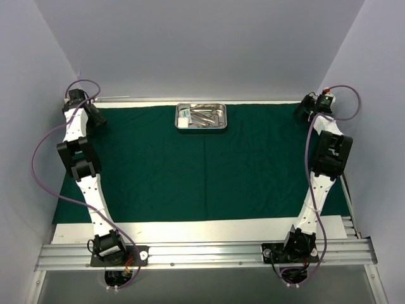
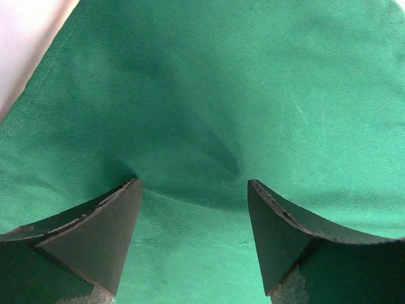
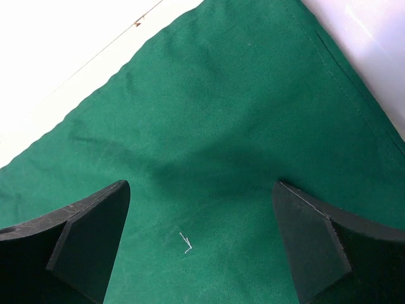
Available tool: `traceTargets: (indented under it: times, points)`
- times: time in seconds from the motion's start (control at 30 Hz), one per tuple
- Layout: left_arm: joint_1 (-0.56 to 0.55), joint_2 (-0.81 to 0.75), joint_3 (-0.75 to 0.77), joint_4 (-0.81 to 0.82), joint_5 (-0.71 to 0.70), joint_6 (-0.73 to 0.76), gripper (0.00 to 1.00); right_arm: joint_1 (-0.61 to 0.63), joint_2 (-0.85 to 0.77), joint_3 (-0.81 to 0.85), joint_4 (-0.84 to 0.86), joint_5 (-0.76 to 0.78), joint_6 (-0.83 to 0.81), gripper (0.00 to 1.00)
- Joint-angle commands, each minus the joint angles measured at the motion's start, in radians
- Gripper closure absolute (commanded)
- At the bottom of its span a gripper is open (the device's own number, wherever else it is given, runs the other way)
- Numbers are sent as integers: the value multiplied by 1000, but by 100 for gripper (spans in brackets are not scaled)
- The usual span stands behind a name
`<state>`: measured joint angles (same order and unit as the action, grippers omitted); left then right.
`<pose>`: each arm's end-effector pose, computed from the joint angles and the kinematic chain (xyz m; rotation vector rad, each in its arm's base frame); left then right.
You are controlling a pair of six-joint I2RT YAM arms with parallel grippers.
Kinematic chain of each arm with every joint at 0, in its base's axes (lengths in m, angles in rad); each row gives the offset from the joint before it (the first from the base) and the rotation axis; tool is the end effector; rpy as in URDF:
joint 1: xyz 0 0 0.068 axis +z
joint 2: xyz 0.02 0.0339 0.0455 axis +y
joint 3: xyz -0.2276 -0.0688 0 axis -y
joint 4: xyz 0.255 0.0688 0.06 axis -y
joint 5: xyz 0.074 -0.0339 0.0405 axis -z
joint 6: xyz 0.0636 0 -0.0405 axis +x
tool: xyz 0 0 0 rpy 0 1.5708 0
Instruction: Open and lay out the surgical kit
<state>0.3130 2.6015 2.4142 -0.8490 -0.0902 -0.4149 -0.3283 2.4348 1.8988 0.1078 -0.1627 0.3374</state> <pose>0.5185 0.1738 0.1238 -0.9564 2.4204 0.0810 0.5404 -0.1732 0.1259 0.5528 1.9189 0.1684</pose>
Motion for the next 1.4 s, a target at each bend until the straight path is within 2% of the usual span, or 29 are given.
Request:
traceTargets:
  times: [0.0, 0.2, 0.4, 0.5, 0.53, 0.8, 0.87, 0.93, 1.13, 1.37]
  points:
    - [26, -15, -44, -59, -7, 5, 20, 6, -20, -10, -67, 25, -47, 9]
    - [-35, -142, -82, 13, 9, 22, 18, 38, -53, -18, 84, -98, -26, 10]
    - [-94, -296, -184, 76, 14, -8, 17, 57, 24, 82, 104, -172, 9, 10]
    - [-123, -360, -307, 102, -2, -10, 16, 64, 41, 82, 138, -204, 23, 10]
    - [-129, -374, -308, 106, -5, -12, 16, 64, 44, 83, 142, -210, 26, 10]
    - [-183, -575, -754, 223, 10, -108, 16, 60, 153, 196, 142, -247, 58, 9]
    - [-209, -604, -809, 223, -2, -110, 16, 58, 194, 230, 129, -251, 69, 9]
    - [-222, -639, -862, 205, -19, -99, 16, 58, 213, 265, 102, -241, 71, 9]
    - [-235, -741, -987, 226, -57, -73, 16, 41, 221, 275, 21, -74, 66, 9]
    - [-235, -741, -1000, 202, -98, -76, 16, -11, 176, 212, -31, 49, 109, 9]
